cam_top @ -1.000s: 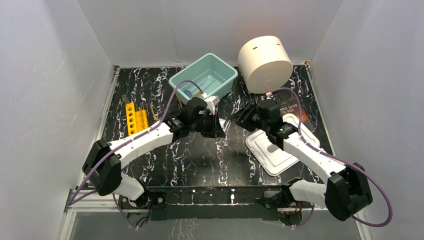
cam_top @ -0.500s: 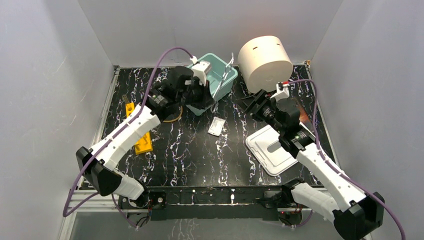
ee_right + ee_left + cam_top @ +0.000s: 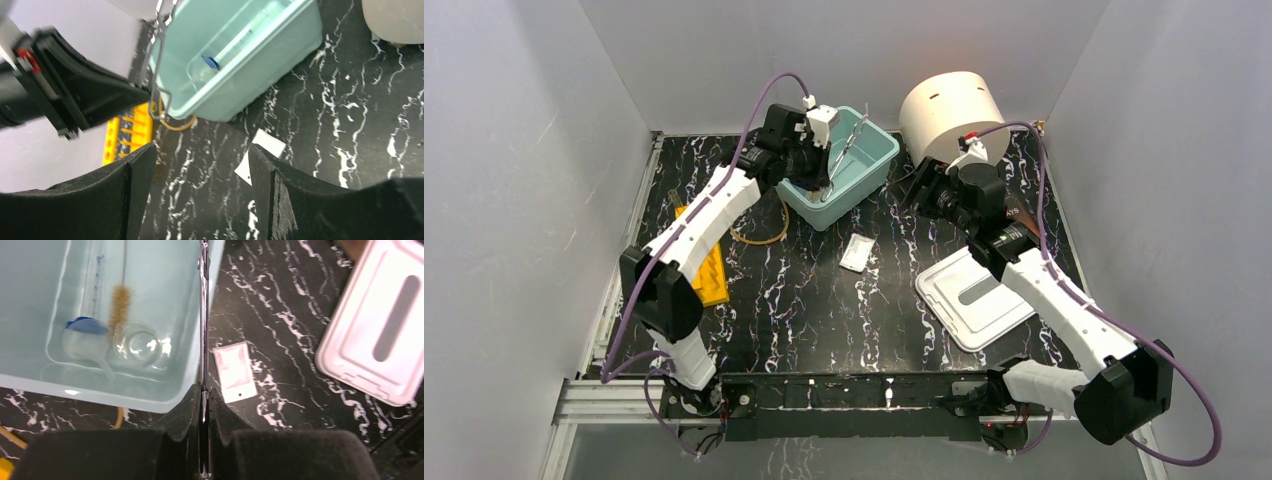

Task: Organize the chemistry lab equipment

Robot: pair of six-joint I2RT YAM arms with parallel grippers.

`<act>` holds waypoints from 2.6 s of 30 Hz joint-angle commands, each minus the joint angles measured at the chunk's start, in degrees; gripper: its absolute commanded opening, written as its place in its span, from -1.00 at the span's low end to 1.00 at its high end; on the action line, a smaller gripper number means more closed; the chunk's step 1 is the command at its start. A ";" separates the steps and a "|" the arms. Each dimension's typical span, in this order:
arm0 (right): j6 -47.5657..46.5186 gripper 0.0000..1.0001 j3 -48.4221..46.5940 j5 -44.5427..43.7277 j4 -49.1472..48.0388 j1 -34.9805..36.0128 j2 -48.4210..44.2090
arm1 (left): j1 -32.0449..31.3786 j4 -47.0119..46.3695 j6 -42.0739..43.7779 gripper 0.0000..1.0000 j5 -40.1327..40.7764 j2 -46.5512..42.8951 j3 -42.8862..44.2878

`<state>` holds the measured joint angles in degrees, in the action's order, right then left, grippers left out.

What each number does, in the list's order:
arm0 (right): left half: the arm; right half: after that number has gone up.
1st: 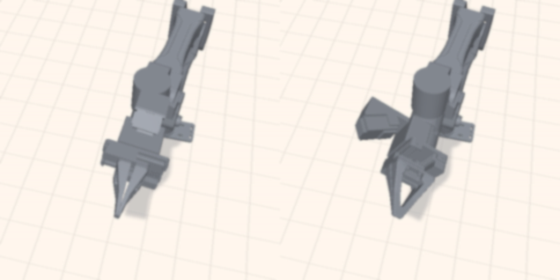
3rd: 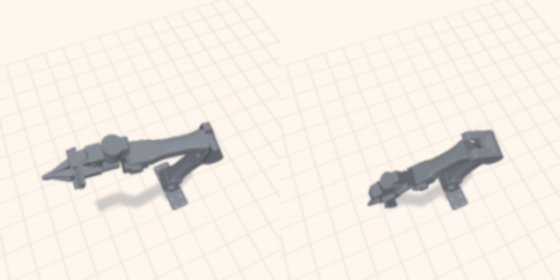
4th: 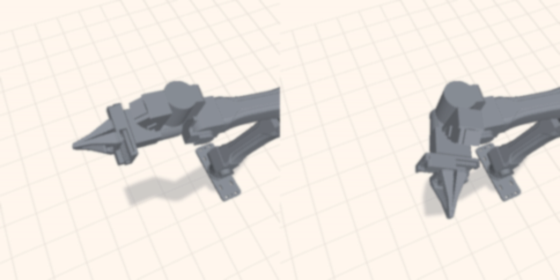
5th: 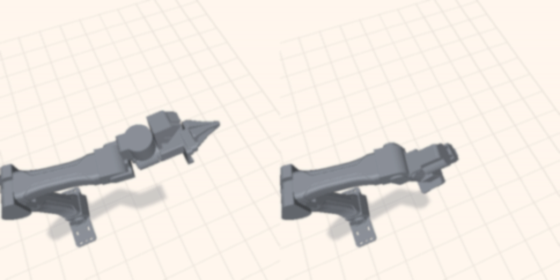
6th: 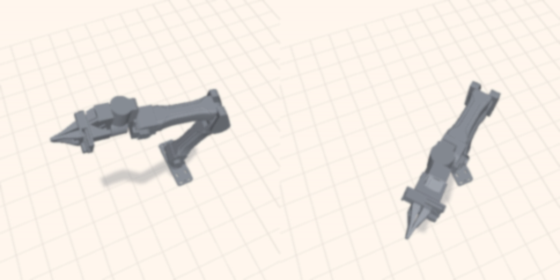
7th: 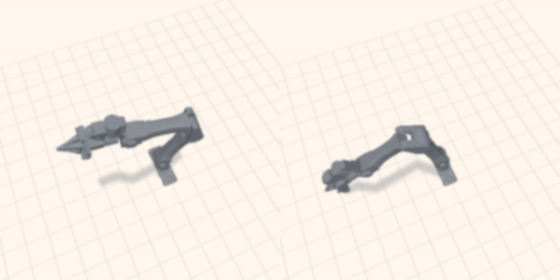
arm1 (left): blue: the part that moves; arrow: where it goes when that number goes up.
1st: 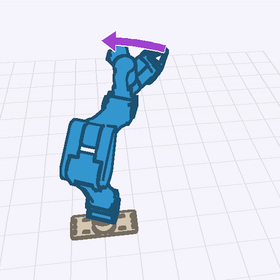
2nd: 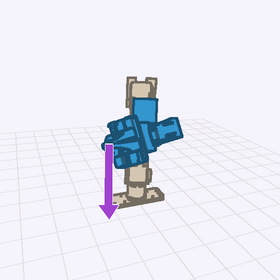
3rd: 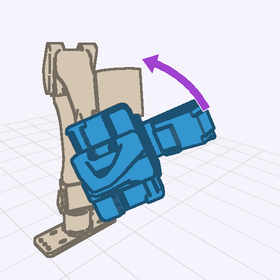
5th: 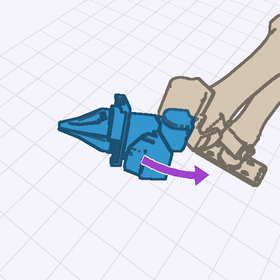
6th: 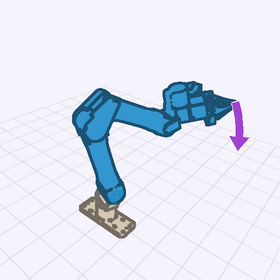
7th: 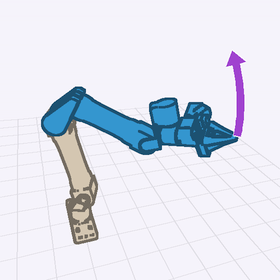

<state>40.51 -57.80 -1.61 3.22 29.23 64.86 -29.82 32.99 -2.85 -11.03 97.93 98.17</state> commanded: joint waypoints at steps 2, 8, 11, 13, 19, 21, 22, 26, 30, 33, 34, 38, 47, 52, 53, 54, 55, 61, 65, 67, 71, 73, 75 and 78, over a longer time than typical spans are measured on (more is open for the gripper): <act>-6.87 0.51 -2.19 1.24 3.14 -0.65 1.87 | 2.69 0.96 7.10 -1.00 0.59 3.71 5.74; -6.60 0.50 -0.84 6.55 3.19 -1.02 4.28 | 6.20 3.72 12.53 -1.00 -2.96 12.00 12.90; -6.87 0.50 -1.06 7.67 3.38 -1.25 5.41 | 6.90 8.97 15.72 -1.00 -5.89 17.01 17.99; -7.89 0.50 -1.80 7.84 3.96 -1.36 6.06 | 7.04 11.55 18.11 -1.00 -6.94 18.75 19.05; -9.42 0.50 -2.54 7.00 5.04 -1.91 6.45 | 7.02 13.32 18.32 -1.00 -9.77 20.65 18.96; -9.57 0.50 -2.52 7.68 4.97 -2.05 6.63 | 7.05 13.85 18.21 -1.00 -11.64 21.67 19.89; -9.79 0.50 -2.61 8.12 4.91 -2.06 6.82 | 7.06 14.07 18.23 -1.00 -12.79 22.21 20.32; -10.21 0.50 -2.78 8.47 4.56 -2.11 7.27 | 6.89 14.80 18.32 -1.00 -12.67 24.69 20.63; -10.02 0.50 -3.05 9.51 4.29 -2.14 7.88 | 6.81 15.17 19.29 -1.00 -10.30 26.19 19.47; -10.26 0.50 -3.11 10.92 3.81 -2.14 8.02 | 6.80 15.71 19.70 -1.00 -9.58 27.56 20.59; -10.42 0.50 -3.17 11.47 3.47 -2.16 8.14 | 6.63 15.77 19.72 -1.00 -9.11 27.93 20.95; -10.63 0.50 -3.61 12.82 2.70 -2.10 8.75 | 6.21 15.73 19.97 -1.00 -9.16 29.19 21.71; -10.45 0.50 -4.13 13.29 2.56 -2.09 9.48 | 5.84 16.98 19.46 -0.63 -8.16 32.23 25.67; -10.13 0.50 -4.12 13.23 2.62 -2.13 9.84 | 5.83 17.83 19.40 -0.40 -10.45 31.51 29.20; -9.80 0.50 -4.03 13.48 2.33 -2.13 9.73 | 5.85 17.89 19.38 -0.35 -10.84 31.15 29.93; -9.55 0.50 -3.94 13.67 2.11 -2.14 9.71 | 5.88 17.89 19.38 -0.30 -11.02 30.63 30.40; -9.43 0.50 -3.91 13.75 1.94 -2.09 9.72 | 5.85 17.90 19.42 -0.27 -10.99 30.13 30.71; -8.70 0.51 -3.99 13.57 2.83 -2.15 10.22 | 6.26 17.28 17.96 -0.13 -9.82 25.28 31.07; -9.05 0.52 -4.38 11.55 5.71 -2.08 11.39 | 6.70 13.87 13.08 0.05 -5.40 19.59 28.99; -9.01 0.53 -3.81 9.57 6.74 -2.13 11.48 | 6.79 11.07 9.60 0.29 -3.46 15.38 26.33; -9.47 0.49 -3.58 8.10 8.24 -1.93 12.63 | 7.08 6.89 1.86 0.65 -0.54 7.38 20.91; -10.14 0.48 -4.08 7.73 9.09 -0.97 13.86 | 7.18 6.58 -1.91 0.71 -0.19 4.05 18.34; -10.08 0.48 -5.28 6.18 11.23 0.57 15.91 | 7.24 6.51 -4.75 0.73 0.02 0.24 14.43; -7.62 0.45 -6.59 4.21 14.02 3.24 19.28 | 7.17 3.54 -10.29 0.74 1.02 -6.37 5.23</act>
<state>31.31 -60.93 5.91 13.78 29.26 80.90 -22.94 38.54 -3.68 -12.03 97.89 112.33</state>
